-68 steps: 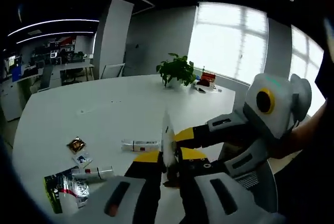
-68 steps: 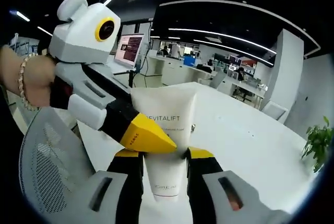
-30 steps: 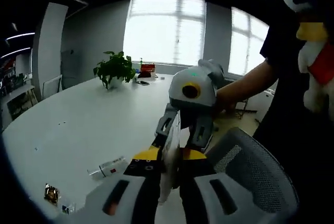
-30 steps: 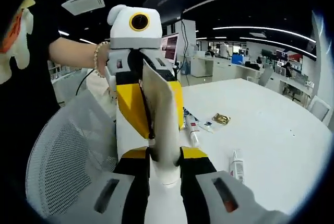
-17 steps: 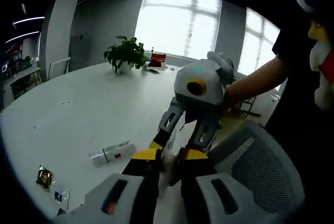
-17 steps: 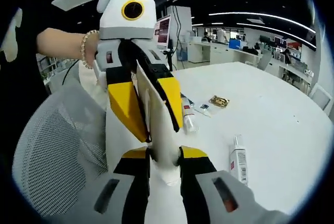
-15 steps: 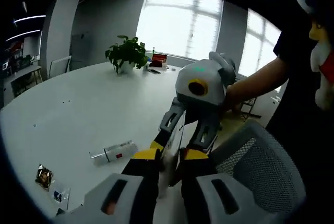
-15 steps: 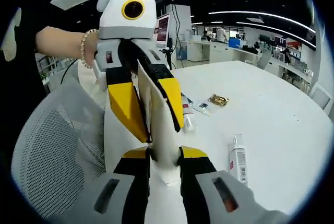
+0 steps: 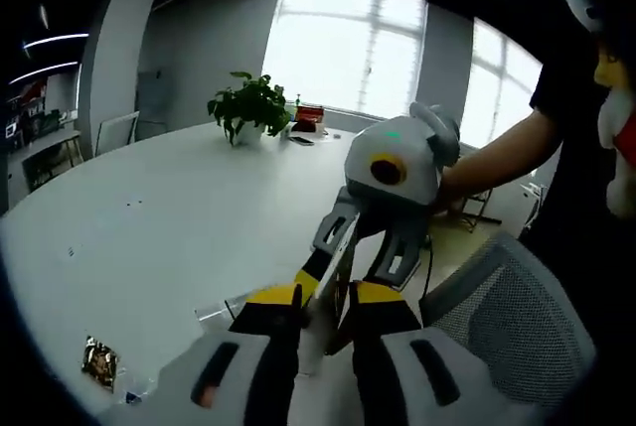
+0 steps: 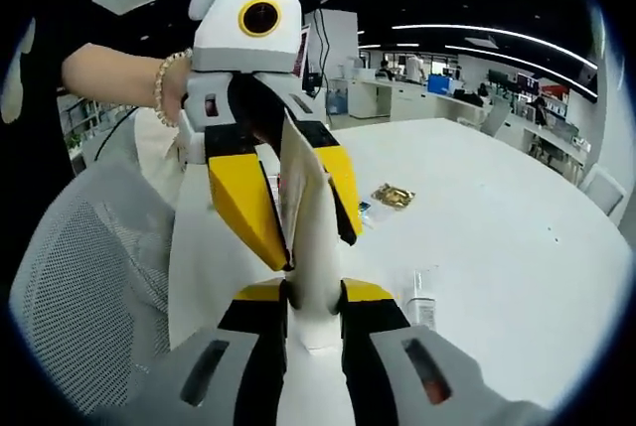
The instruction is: Arrange the skincare products in the storage area until every visible bottle or jar stands upright without overlapping.
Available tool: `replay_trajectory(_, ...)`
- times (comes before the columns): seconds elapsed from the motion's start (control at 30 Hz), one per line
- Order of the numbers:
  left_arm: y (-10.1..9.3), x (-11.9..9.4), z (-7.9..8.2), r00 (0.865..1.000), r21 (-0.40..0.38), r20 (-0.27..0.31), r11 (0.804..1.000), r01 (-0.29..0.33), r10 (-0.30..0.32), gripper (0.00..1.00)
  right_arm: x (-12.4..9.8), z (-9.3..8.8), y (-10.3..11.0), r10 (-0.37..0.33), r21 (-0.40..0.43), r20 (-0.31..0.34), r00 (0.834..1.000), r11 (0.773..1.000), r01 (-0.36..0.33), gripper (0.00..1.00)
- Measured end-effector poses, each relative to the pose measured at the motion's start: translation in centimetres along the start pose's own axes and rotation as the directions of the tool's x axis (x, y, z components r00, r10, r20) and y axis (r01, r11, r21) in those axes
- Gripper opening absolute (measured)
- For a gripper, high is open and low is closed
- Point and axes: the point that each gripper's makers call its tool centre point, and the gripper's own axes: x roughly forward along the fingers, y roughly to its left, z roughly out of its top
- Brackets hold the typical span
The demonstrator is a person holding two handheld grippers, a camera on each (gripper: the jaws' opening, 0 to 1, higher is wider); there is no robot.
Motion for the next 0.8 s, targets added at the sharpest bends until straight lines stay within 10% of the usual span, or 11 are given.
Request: replay_trajectory(0.8,3.3,0.9,0.9,1.000,-0.005,0.013,1.000,-0.011,0.011,0.19,0.6,0.3,-3.0,0.051,-0.007,0.006,0.999,0.999,-0.051,0.20)
